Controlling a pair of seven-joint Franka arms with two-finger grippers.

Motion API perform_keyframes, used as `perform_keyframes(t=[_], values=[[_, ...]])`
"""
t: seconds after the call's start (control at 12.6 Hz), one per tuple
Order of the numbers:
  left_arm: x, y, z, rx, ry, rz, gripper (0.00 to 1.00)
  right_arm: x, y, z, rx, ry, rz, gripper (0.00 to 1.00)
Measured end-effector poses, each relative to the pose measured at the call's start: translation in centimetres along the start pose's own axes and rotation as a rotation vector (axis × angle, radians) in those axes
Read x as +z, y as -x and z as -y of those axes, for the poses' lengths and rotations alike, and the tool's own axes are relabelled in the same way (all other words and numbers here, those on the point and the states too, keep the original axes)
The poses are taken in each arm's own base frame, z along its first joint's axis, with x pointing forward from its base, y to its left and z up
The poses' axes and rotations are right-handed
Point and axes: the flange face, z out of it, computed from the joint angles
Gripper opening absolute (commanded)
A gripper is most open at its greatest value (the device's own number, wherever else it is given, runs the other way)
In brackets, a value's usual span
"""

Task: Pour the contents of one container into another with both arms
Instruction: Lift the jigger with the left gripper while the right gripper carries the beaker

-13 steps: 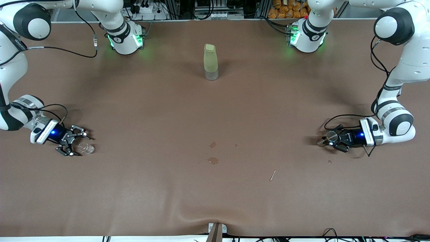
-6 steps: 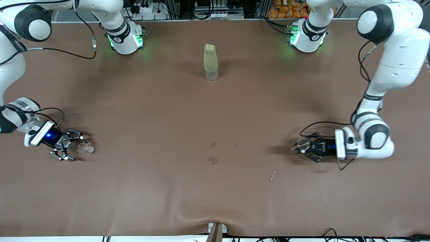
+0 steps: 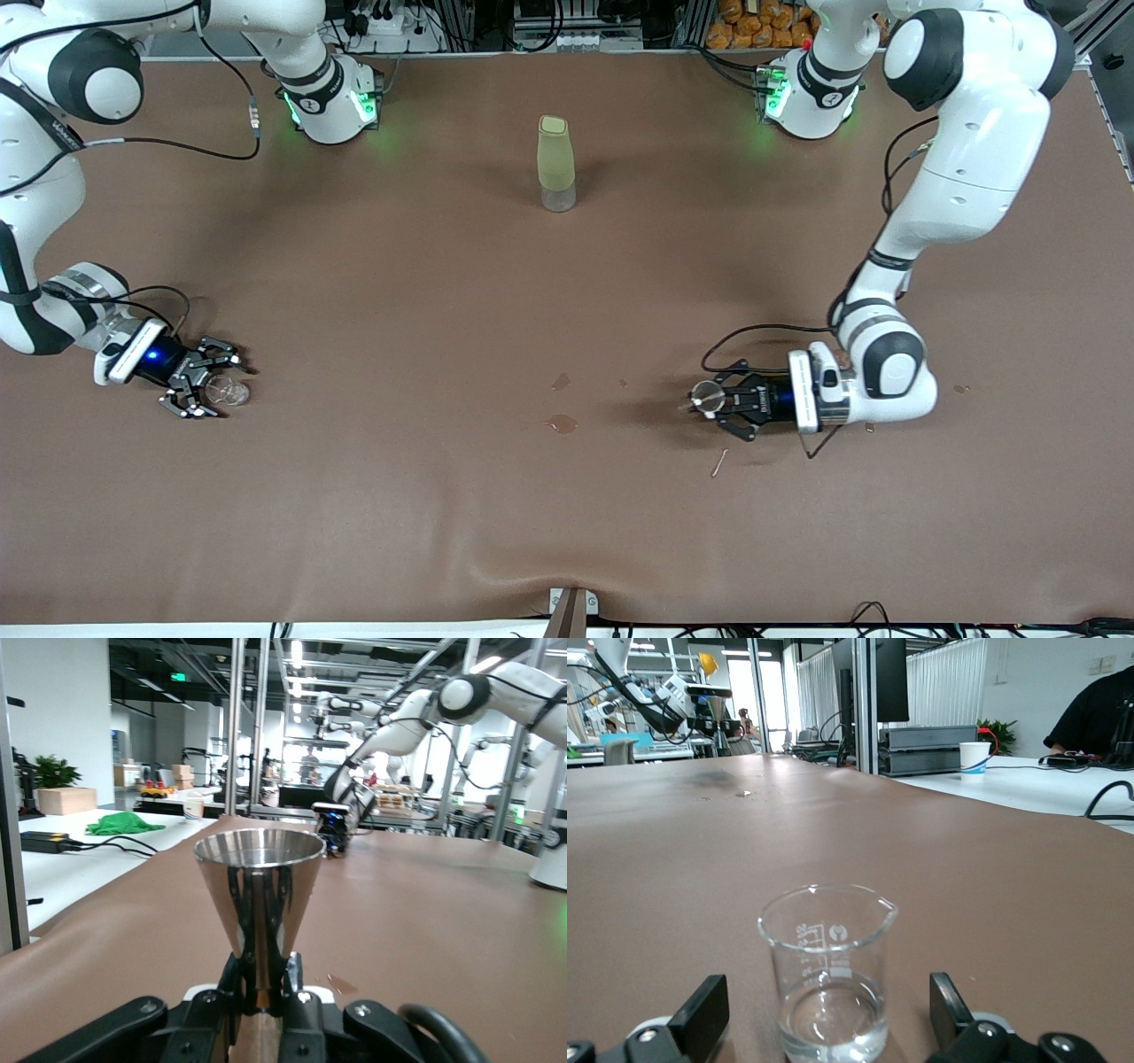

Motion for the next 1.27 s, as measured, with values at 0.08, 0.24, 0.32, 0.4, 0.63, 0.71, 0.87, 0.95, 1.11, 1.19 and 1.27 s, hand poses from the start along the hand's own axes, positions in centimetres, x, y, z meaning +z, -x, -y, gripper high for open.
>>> perform_keyframes(t=[0.08, 0.24, 0.32, 0.4, 0.63, 0.71, 0.87, 0.95, 1.11, 1.19, 1.27], values=[[1.1, -0.1, -0.1, -0.018, -0.012, -0.005, 0.0, 0.5, 0.1, 0.2, 0.0, -0.007, -0.012, 1.0], [3.6, -0.7, -0.1, -0.03, -0.037, 0.003, 0.0, 1.1, 0.0, 0.2, -0.008, -0.005, -0.027, 1.0], [4.8, -1.2, -0.1, -0.032, -0.059, 0.002, 0.0, 1.2, 0.0, 0.1, -0.01, -0.002, -0.03, 0.66], [6.1, -1.7, -0.1, -0.037, -0.081, -0.006, 0.0, 1.3, 0.0, 0.1, -0.012, -0.001, -0.032, 0.25], [8.9, -3.0, 0.1, -0.031, -0.129, 0.005, 0.0, 1.6, -0.1, 0.1, -0.018, -0.004, -0.033, 0.0], [9.2, -3.4, 0.3, -0.034, -0.137, 0.009, 0.0, 1.7, -0.2, 0.1, -0.022, -0.006, -0.033, 0.0], [9.7, -4.0, 0.5, -0.041, -0.149, 0.014, 0.0, 2.0, -0.2, 0.1, -0.028, -0.011, -0.034, 0.0], [10.0, -4.3, 0.5, -0.041, -0.156, 0.01, 0.0, 2.1, -0.2, 0.1, -0.028, -0.013, -0.033, 0.0], [11.4, -5.0, 0.4, -0.042, -0.174, 0.01, 0.0, 2.4, -0.3, 0.1, -0.029, -0.017, -0.035, 0.0], [12.3, -5.3, 0.2, -0.045, -0.182, 0.016, 0.0, 3.0, -0.5, 0.1, -0.032, -0.025, -0.037, 0.0], [13.3, -5.5, -0.1, -0.051, -0.192, 0.016, 0.0, 3.9, -0.9, 0.0, -0.038, -0.039, -0.04, 0.0]])
